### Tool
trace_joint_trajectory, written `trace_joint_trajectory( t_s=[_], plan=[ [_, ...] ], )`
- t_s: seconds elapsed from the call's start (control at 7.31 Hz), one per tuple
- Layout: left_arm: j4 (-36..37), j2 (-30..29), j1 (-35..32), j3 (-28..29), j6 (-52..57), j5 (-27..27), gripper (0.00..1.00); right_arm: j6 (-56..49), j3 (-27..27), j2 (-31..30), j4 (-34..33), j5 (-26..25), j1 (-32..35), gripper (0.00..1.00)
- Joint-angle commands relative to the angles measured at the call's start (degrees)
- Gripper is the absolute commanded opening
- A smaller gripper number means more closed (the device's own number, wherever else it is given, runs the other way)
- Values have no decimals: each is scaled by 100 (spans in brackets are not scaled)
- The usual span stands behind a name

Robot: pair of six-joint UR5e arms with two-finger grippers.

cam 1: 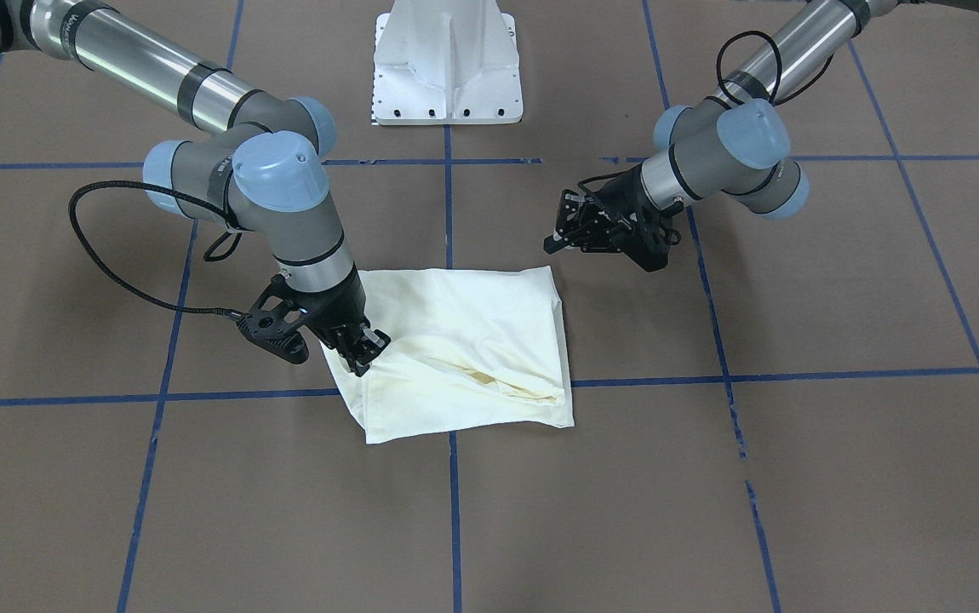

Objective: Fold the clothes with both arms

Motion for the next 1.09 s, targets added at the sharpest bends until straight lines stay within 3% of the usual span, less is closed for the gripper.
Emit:
trace_joint_trajectory(
  t_s=[0.0,0.14,0.55,0.96],
  plan=[
    [294,-299,-70,-107,-370,233,0,-299,1,1,0,15,61,54],
    [732,-536,-44,-37,-362,522,0,-310,1,-8,0,6,61,100],
    [718,-600,-26,525,-310,709,0,-494,89,-26,18,313,158,100],
    [736,-346,9,508,-318,709,0,-512,133,-26,9,331,175,100]
  ],
)
